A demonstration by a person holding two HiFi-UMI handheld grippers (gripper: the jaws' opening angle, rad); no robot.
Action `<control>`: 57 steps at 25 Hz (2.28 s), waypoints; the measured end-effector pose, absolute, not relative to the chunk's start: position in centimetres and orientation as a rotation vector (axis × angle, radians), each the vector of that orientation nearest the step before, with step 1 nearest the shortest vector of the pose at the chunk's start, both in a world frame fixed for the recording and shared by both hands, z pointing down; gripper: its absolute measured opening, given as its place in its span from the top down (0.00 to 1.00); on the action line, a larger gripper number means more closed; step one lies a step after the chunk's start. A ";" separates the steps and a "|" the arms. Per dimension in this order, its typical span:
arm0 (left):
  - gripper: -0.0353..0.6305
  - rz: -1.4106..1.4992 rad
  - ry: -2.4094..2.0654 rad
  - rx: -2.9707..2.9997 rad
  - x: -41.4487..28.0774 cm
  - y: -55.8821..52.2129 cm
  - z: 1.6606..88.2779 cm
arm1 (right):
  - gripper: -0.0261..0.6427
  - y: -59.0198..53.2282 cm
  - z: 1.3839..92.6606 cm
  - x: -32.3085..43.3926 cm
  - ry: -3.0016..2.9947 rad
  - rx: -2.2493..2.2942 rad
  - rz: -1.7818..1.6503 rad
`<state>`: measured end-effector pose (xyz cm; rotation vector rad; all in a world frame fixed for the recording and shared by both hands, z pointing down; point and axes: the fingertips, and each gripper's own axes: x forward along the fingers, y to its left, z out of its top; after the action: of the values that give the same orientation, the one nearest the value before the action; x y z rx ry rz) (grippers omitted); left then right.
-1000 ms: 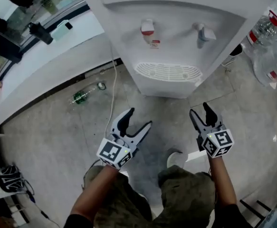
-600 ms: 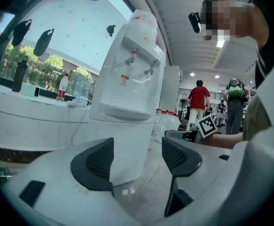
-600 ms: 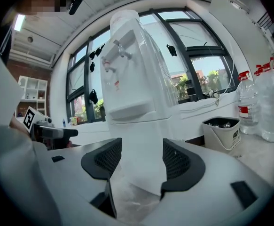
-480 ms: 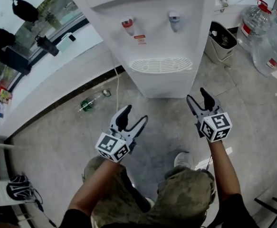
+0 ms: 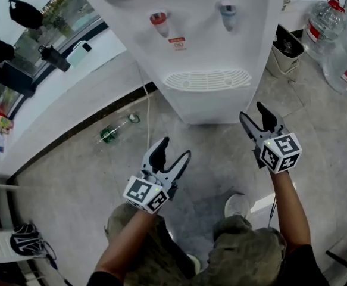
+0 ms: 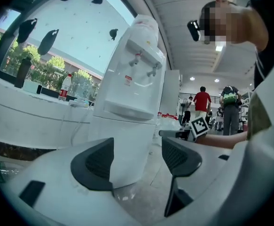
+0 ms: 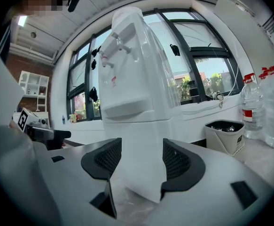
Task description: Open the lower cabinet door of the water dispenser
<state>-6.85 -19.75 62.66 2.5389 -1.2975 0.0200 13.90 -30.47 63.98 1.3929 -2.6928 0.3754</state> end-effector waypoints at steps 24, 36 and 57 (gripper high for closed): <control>0.50 0.095 -1.162 2.519 -3.7 -17.4 67.9 | 0.60 -36.7 66.4 15.9 -2.879 1.478 0.500; 0.50 0.133 -1.122 2.446 -3.3 -16.1 68.9 | 0.58 -37.3 66.9 14.5 -2.846 1.314 0.360; 0.50 0.114 -1.083 2.468 -2.7 -15.2 68.2 | 0.58 -36.2 67.2 14.5 -2.771 1.390 0.286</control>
<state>-2.68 -15.20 68.18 2.4675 -1.0835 0.1139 14.54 -36.22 67.19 1.3899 -2.7714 0.2862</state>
